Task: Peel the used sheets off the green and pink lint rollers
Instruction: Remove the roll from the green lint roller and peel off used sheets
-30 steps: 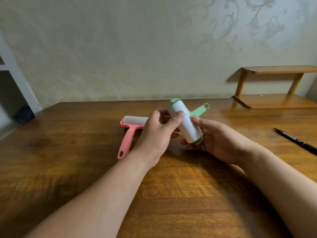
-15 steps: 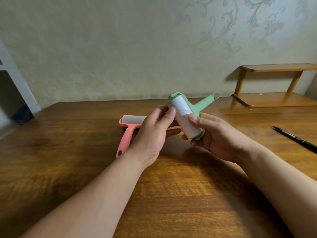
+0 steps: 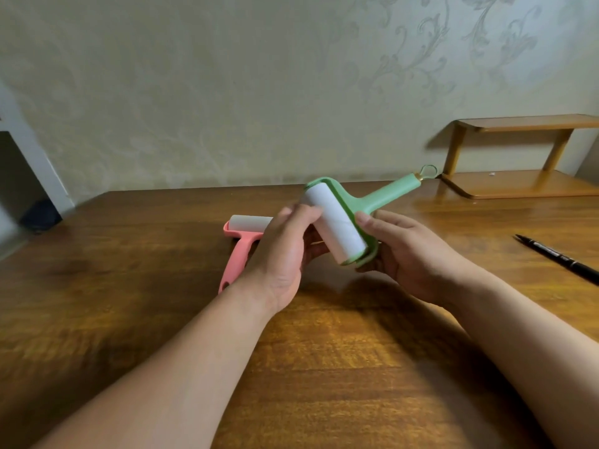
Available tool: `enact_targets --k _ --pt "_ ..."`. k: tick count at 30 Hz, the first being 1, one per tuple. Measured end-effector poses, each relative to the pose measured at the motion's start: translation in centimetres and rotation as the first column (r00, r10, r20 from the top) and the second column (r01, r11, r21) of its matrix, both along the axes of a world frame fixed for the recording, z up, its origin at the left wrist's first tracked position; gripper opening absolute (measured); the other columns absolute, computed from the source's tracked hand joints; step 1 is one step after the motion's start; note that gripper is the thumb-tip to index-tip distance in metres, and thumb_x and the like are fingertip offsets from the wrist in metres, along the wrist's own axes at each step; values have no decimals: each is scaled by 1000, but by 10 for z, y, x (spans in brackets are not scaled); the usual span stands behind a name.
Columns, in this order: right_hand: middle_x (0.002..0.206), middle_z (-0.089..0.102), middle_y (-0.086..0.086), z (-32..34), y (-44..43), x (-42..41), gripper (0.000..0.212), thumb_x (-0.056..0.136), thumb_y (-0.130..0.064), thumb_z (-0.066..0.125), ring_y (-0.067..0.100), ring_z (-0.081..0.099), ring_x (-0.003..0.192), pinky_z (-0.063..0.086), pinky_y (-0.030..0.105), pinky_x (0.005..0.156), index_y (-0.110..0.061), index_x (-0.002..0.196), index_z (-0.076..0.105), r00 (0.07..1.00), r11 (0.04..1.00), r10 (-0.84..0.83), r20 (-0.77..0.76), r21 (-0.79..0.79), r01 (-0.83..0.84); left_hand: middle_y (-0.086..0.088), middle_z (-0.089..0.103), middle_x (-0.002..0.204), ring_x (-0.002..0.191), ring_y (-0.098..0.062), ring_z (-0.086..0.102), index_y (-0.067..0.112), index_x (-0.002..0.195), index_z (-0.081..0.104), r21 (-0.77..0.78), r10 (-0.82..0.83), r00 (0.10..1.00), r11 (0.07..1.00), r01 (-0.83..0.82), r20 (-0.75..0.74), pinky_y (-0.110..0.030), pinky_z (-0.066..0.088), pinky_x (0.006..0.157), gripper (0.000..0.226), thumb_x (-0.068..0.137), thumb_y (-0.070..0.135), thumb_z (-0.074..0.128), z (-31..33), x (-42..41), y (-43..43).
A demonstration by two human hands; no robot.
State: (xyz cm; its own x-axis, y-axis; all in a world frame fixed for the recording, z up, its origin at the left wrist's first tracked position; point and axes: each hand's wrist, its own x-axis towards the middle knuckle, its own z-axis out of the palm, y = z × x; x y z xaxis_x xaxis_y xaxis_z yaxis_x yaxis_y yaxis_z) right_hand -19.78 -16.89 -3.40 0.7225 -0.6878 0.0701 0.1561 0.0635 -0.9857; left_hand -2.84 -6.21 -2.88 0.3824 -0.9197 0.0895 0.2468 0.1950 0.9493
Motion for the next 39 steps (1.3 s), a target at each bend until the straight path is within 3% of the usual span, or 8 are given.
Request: enact_targets --k 7,11,15,20,25,31,35,39 --pt "115 71 21 2 3 3 65 94 -38 77 36 66 102 55 53 94 10 134 61 998 996 -62 10 -61 63 -7 79 131 129 -29 71 24 136 74 20 -11 1000 1000 11 20 -51 57 117 53 89 46 82 6 -1 3" --pt "111 68 20 1 4 4 67 93 -35 74 36 64 96 56 44 83 13 136 58 998 999 -32 46 14 31 -13 76 121 114 -27 73 8 140 69 -46 -12 994 999 7 -106 -43 62 100 37 105 22 67 6 1 2" --pt "97 71 13 1 5 5 63 90 -36 73 20 70 76 59 31 66 8 133 62 999 1000 1 47 27 -2 -28 68 142 121 -32 67 6 148 62 -4 37 991 999 -38 -128 -47 59 104 42 110 21 56 9 0 4" --pt "99 68 16 1 3 5 51 91 -36 76 22 66 80 59 31 69 2 124 66 999 997 -44 32 -56 46 -18 69 143 137 -38 65 20 145 63 46 33 999 998 -32 -21 -59 52 120 58 93 40 79 10 -5 7" --pt "99 73 12 1 3 3 65 94 -35 76 21 72 81 61 31 68 13 135 58 999 1000 -7 37 17 6 -20 71 131 117 -30 70 6 152 58 -10 27 994 1000 -29 -109 -45 61 100 43 110 14 63 10 -2 4" --pt "88 75 10 4 7 4 38 86 -32 77 20 75 73 63 28 63 -7 111 64 999 999 20 30 42 -22 -24 67 138 124 -33 66 8 144 61 15 39 991 999 -37 -129 -55 53 117 35 111 19 59 8 0 2" --pt "92 74 12 6 6 3 37 90 -34 79 20 74 77 62 29 65 -7 109 63 999 1000 -8 40 -10 8 -13 78 133 123 -30 74 19 145 67 29 -26 999 999 27 -34 -52 61 111 58 93 40 80 8 -2 5" --pt "94 75 11 6 6 3 46 90 -37 78 20 76 78 63 30 69 -6 121 62 999 1000 -28 41 -5 28 -9 84 121 108 -23 80 15 146 66 -12 -31 996 999 30 -88 -42 67 97 45 102 20 76 6 -1 3"
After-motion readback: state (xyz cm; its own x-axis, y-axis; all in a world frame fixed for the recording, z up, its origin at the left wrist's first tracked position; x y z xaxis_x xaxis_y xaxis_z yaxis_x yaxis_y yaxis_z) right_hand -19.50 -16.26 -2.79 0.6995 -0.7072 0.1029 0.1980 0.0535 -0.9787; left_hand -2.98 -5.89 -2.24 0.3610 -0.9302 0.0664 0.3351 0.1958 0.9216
